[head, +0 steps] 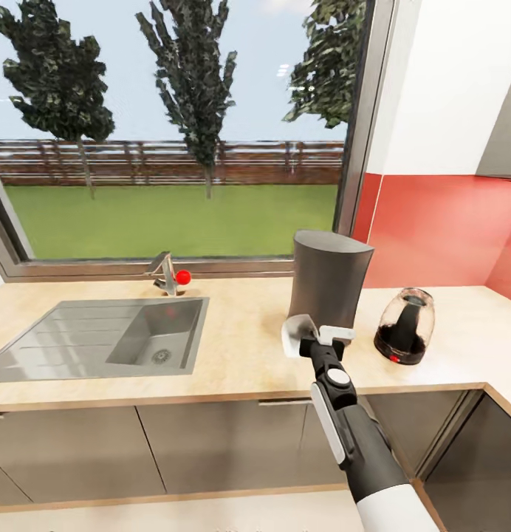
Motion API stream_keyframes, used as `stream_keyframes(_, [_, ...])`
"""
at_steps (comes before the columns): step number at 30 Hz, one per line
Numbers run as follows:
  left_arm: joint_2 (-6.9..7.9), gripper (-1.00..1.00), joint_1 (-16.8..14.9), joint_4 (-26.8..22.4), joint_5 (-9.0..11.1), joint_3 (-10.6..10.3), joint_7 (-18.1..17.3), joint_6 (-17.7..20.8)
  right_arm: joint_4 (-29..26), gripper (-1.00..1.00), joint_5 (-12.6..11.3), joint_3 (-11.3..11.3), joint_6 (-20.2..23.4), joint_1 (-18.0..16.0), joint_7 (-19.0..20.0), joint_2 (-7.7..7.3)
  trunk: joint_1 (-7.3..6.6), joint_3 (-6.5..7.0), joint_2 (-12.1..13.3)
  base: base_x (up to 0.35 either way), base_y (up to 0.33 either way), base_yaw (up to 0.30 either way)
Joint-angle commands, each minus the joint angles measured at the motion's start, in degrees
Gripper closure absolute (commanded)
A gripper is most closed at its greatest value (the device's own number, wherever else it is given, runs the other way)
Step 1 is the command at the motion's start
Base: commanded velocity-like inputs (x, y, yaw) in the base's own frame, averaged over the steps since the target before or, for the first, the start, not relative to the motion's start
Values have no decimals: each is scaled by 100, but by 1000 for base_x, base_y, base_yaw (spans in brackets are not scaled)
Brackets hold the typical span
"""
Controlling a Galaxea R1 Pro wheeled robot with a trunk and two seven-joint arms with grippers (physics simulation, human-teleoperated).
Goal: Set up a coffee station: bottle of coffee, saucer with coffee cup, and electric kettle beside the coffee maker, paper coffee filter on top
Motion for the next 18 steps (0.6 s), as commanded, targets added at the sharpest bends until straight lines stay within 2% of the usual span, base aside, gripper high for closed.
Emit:
stream_keyframes(1, [-1, -100, -5, 4, 31, 7, 5, -17, -33, 100, -40, 12, 49, -6, -39, 0, 3, -13, -13, -107, -1, 0])
stream_keyframes(6, [-1, -100, -5, 4, 31, 7, 7, -15, -297, 100, -47, 16, 206, -6, -39, 23, 3, -13, -13, -204, 0, 0])
stream_keyframes(10, [-1, -100, -5, 4, 31, 8, 3, -17, -382, 100, -47, 20, 227, -6, -39, 23, 3, -13, -13, -73, 0, 0])
stream_keyframes(11, [-1, -100, -5, 4, 31, 8, 0, -18, -467, 100, -48, 116, 237, -11, -39, 23, 3, -13, -13, -14, 0, 0])
stream_keyframes(12, [-1, -100, -5, 4, 31, 8, -1, -18, -703, 100, -49, 388, 406, -13, -39, 23, 3, -13, -13, -4, 0, 0])
stream_keyframes(18, [-1, -100, -5, 4, 31, 8, -9, -19, -1164, 100, -65, 542, 1221, -105, -44, 23, 3, -13, -13, -1, 0, 0])
